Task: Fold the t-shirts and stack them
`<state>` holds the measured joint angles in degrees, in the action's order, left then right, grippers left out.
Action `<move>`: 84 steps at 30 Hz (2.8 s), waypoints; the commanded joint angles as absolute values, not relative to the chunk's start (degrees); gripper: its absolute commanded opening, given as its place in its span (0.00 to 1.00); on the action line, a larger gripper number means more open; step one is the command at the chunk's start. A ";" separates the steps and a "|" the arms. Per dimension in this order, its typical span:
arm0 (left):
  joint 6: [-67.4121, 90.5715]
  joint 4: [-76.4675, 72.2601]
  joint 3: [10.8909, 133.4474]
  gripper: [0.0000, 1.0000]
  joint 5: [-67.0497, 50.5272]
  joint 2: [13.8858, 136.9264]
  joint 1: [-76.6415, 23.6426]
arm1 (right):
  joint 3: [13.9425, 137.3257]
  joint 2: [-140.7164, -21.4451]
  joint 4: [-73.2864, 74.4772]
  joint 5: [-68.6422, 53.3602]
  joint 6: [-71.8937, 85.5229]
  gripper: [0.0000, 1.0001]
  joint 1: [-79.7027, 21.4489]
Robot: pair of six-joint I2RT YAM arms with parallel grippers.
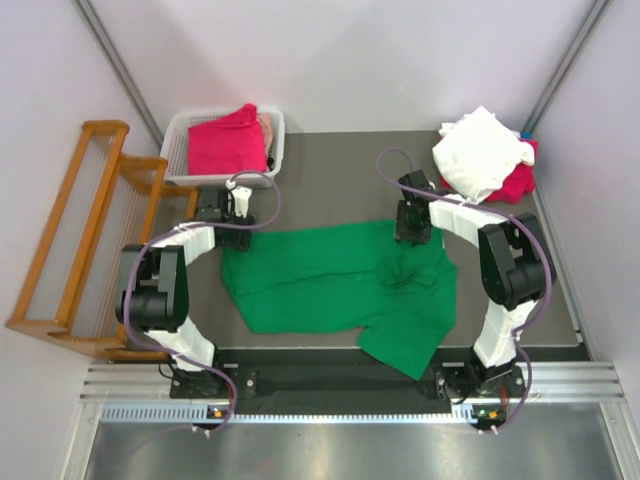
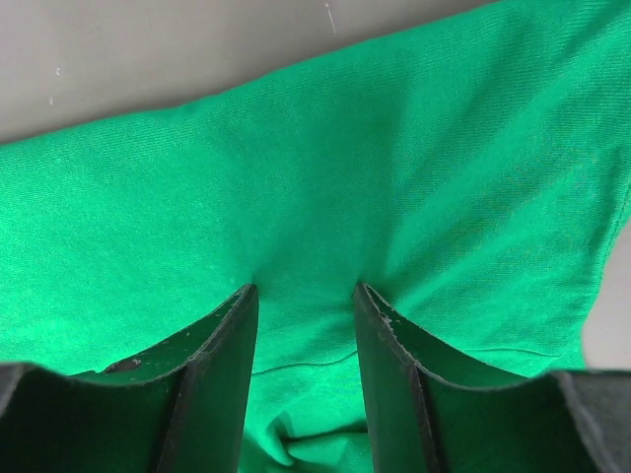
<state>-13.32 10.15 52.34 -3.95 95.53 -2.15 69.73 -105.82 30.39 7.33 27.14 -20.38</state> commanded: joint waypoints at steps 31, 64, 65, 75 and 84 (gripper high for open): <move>-11.95 29.76 71.36 0.69 -11.67 91.77 -1.49 | 77.26 -102.84 36.39 11.60 27.51 0.43 -19.07; -10.99 31.02 71.00 0.70 -3.87 109.49 -1.94 | 73.91 -102.83 34.63 11.07 26.89 0.43 -18.28; -10.99 31.37 72.58 0.70 -3.78 110.90 -1.85 | 74.09 -103.27 34.72 11.07 26.89 0.43 -18.19; -10.90 34.01 93.33 0.70 -0.88 125.32 -0.97 | 74.44 -104.50 34.19 10.55 27.07 0.43 -16.79; -10.46 35.85 96.51 0.69 -1.40 123.60 -0.44 | 75.41 -105.73 33.57 9.93 26.98 0.42 -15.73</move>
<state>-13.61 44.29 93.86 -3.79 121.51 -1.93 73.06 -105.21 34.98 10.04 27.16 -16.38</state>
